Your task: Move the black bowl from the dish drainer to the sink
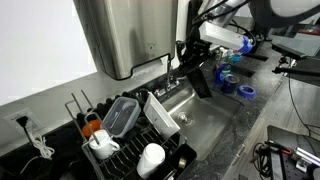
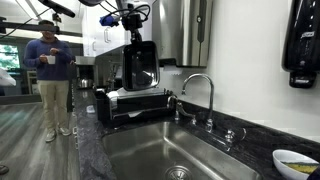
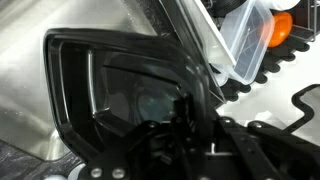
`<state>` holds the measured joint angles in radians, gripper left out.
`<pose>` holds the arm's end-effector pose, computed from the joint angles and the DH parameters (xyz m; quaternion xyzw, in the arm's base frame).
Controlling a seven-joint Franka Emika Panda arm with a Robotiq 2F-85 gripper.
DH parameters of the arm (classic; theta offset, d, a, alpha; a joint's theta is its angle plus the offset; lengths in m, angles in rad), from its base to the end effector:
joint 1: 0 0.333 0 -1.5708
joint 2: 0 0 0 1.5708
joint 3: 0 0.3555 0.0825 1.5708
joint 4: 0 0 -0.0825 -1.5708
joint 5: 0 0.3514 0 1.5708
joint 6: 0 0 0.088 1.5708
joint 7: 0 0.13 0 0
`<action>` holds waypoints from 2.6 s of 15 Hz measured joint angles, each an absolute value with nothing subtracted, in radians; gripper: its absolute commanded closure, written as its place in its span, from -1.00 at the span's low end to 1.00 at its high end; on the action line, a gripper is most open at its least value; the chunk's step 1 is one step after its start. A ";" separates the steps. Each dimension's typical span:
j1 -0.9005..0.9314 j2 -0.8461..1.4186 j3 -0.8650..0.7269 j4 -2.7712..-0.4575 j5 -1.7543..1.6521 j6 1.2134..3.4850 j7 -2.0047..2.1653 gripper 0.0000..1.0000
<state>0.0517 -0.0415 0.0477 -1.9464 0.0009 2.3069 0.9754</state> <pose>0.5558 0.0559 0.5691 -0.8874 0.4156 -0.1718 0.1017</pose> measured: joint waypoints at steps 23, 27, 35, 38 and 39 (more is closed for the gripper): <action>0.041 0.046 0.013 -1.985 -0.011 2.314 0.977 0.89; 0.040 0.099 0.003 -1.980 -0.047 2.315 0.973 0.89; 0.040 0.194 -0.049 -1.976 -0.132 2.315 0.947 0.89; 0.040 0.222 -0.069 -1.971 -0.136 2.320 0.942 0.89; 0.040 0.235 -0.075 -1.966 -0.136 2.322 0.942 0.89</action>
